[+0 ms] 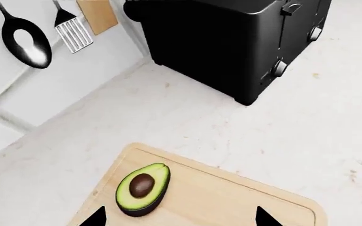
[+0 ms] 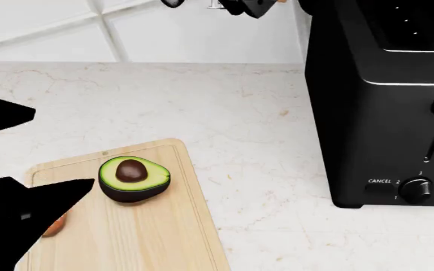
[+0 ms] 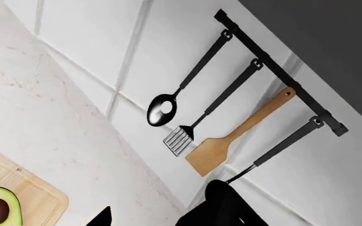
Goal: Place the avocado, onion, tomato and bell pepper on the cutting board.
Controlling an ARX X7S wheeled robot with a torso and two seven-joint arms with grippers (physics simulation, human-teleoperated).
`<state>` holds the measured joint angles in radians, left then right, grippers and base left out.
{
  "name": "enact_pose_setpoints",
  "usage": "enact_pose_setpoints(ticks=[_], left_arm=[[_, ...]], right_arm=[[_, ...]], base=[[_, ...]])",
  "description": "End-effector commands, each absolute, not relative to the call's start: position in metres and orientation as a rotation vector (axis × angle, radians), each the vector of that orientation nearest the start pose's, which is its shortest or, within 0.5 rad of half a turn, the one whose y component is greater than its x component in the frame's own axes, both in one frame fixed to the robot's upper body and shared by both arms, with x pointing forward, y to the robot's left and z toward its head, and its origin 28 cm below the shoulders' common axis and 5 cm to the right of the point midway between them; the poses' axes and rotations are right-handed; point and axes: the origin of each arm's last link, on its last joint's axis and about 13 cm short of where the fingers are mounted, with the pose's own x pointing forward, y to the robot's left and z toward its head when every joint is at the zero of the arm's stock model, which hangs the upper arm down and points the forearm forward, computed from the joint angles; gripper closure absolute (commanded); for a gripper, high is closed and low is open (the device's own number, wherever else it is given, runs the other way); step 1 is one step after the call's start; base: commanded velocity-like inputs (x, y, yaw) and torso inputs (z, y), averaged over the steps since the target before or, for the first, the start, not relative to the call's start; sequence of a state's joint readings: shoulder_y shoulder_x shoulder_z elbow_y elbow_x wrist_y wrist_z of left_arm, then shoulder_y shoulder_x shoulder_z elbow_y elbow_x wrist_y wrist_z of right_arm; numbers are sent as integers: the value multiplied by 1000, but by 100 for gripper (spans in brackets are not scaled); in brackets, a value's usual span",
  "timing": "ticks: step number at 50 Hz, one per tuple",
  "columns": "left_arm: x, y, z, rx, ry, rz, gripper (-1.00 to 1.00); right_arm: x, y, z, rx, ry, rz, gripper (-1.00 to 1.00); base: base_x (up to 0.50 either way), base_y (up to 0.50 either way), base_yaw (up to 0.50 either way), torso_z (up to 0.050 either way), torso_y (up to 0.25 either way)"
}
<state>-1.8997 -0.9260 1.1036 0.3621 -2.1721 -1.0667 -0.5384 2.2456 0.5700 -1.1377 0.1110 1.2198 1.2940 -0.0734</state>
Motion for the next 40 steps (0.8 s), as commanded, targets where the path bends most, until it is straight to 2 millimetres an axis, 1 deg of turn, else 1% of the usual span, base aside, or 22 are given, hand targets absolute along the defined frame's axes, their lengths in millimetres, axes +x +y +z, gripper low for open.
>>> enact_pose_setpoints(ticks=[1,7,10,18,23,31,32,36,40], left_arm=[[220,190,370,438,392,-954,-100],[232,173,364,463,407,-1014,-100],[234,163,361,470,422,-1060,-100],[228,141,355,525,447,-1142,-100],[224,123,350,543,448,-1218,-100],[219,90,353,572,427,-1325,-100],[218,89,353,581,425,-1330,-100],[218,74,347,597,443,-1367,-100],[208,64,339,613,462,-1416,-100]], right_arm=[[247,-128,501,-696,50,397,-100],[245,-135,511,-699,63,374,-100],[242,-138,517,-709,70,357,-100],[239,-145,528,-710,69,315,-100],[238,-148,533,-711,67,298,-100],[239,-153,533,-707,80,281,-100],[239,-154,533,-706,80,281,-100],[239,-156,531,-704,87,275,-100],[238,-156,533,-707,91,267,-100]], base=[[0,0,0,0,0],[0,0,0,0,0],[0,0,0,0,0],[0,0,0,0,0],[0,0,0,0,0],[0,0,0,0,0],[0,0,0,0,0],[0,0,0,0,0],[0,0,0,0,0]])
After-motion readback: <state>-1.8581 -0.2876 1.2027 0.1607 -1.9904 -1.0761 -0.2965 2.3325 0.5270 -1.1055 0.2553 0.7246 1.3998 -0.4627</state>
